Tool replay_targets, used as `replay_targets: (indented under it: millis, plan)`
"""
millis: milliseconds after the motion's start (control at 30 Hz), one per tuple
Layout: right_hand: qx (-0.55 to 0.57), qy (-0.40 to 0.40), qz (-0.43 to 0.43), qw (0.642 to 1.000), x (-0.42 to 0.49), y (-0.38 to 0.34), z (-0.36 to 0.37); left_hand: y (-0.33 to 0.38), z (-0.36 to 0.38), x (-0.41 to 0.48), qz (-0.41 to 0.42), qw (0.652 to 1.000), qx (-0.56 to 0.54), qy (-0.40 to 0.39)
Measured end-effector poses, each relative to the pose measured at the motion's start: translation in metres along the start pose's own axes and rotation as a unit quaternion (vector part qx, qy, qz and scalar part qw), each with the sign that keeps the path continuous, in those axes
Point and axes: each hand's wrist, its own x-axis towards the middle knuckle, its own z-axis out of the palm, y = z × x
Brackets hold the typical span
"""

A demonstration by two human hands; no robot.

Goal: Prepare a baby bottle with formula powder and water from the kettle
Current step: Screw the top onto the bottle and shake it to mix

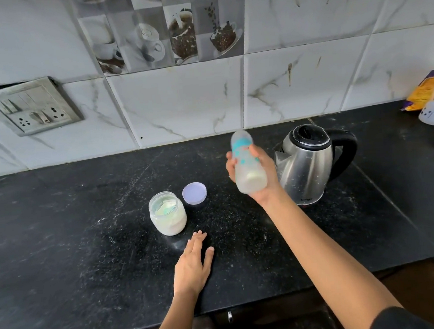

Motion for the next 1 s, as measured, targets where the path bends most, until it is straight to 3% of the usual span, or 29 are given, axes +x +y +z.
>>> replay_targets:
  millis: [100, 200, 233, 333, 400, 533, 667, 733, 800, 867, 1000]
  plan:
    - [-0.084, -0.021, 0.026, 0.996, -0.009, -0.001, -0.002, 0.0, 0.001, 0.0, 0.001, 1.0, 0.003, 0.0]
    - [0.028, 0.102, 0.0, 0.994, 0.001, -0.004, -0.005, 0.001, 0.001, 0.0, -0.001, 1.0, 0.005, 0.001]
    - [0.054, 0.105, 0.007, 0.993, 0.001, -0.003, -0.005, 0.001, 0.0, 0.0, -0.003, 1.0, 0.005, 0.003]
    - [-0.053, 0.008, 0.038, 0.998, -0.008, 0.006, -0.011, 0.001, 0.0, -0.001, -0.001, 1.0, 0.003, 0.005]
    - [-0.093, -0.004, 0.021, 0.995, -0.01, 0.005, -0.006, 0.001, 0.001, -0.001, 0.0, 1.0, 0.003, 0.005]
    - [0.055, 0.089, -0.014, 0.994, 0.0, 0.005, -0.004, 0.002, 0.0, -0.001, -0.002, 1.0, 0.005, 0.005]
    - [-0.039, -0.016, 0.071, 0.997, -0.011, 0.014, -0.012, 0.003, -0.001, -0.001, -0.003, 1.0, 0.006, 0.004]
    - [-0.012, -0.031, 0.087, 0.996, -0.013, 0.01, -0.009, 0.003, -0.001, -0.001, -0.002, 1.0, 0.006, 0.004]
    - [0.118, 0.028, 0.081, 0.989, -0.007, 0.007, -0.006, 0.004, -0.001, -0.001, 0.0, 1.0, 0.007, 0.005]
    - [0.156, 0.072, 0.061, 0.983, -0.005, 0.011, -0.008, 0.004, -0.002, 0.0, 0.002, 1.0, 0.009, 0.008]
    - [-0.105, -0.006, 0.094, 0.99, -0.015, 0.023, -0.009, 0.003, -0.002, -0.001, 0.008, 1.0, 0.012, 0.005]
